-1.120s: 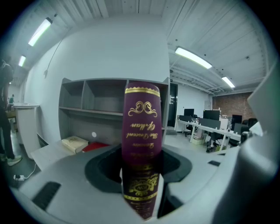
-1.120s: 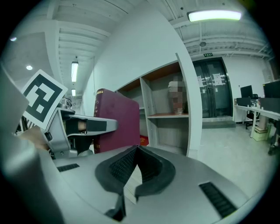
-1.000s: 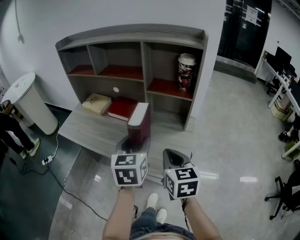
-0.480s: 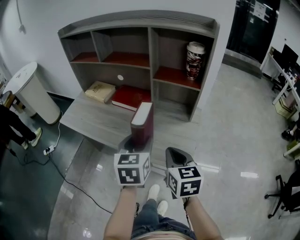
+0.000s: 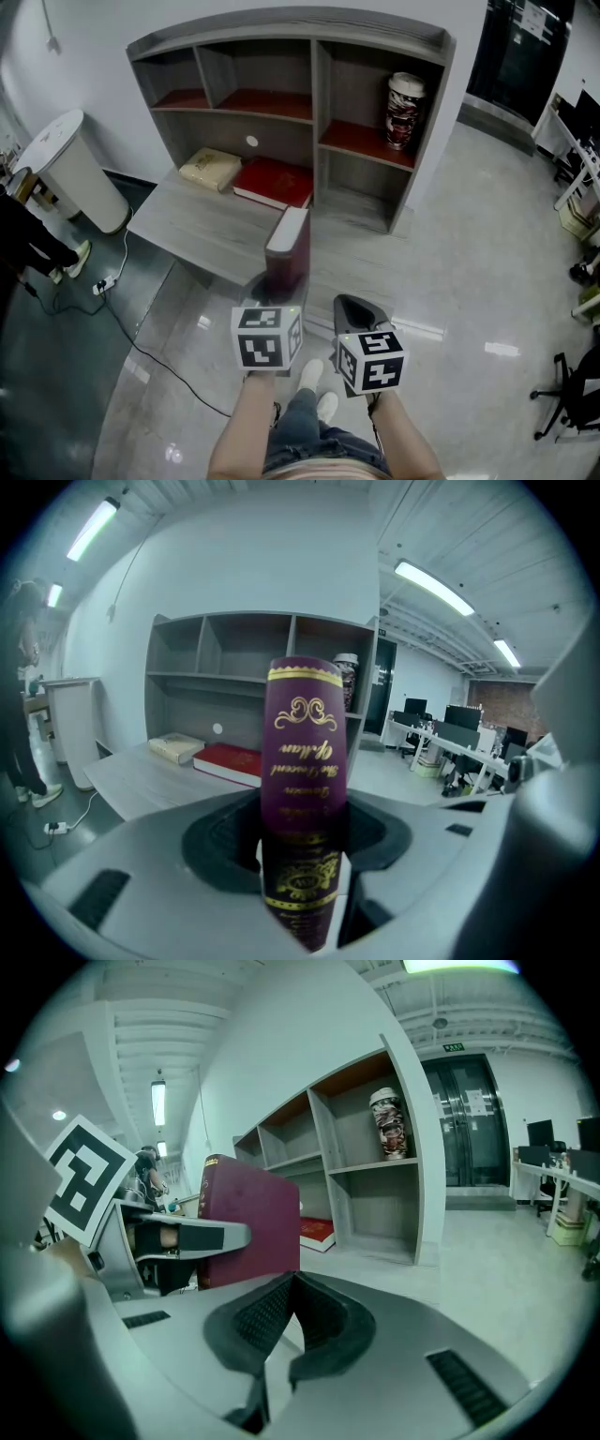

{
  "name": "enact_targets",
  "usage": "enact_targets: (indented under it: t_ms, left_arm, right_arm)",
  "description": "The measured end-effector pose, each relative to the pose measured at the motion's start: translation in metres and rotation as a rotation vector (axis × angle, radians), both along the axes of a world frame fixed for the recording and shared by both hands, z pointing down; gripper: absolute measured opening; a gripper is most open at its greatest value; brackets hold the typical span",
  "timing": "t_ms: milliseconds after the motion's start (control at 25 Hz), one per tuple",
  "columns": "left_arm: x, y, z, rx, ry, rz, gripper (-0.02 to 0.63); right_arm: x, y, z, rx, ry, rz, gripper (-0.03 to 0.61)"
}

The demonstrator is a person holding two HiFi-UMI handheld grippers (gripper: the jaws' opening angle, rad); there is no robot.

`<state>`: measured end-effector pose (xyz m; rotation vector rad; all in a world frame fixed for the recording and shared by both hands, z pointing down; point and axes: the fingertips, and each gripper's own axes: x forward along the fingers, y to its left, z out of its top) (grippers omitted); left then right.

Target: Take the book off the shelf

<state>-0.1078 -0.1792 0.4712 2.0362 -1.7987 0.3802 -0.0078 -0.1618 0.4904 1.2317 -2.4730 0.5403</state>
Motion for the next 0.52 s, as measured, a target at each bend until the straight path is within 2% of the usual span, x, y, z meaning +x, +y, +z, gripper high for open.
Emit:
enact_targets:
  t_ms: [520]
  left_arm:
    - [-0.010, 0.023, 0.004, -0.028, -0.007, -0.023, 0.219]
  right_arm:
    - [-0.003, 0.021, 0.006, -0.026, -0.003, -0.021, 0.008]
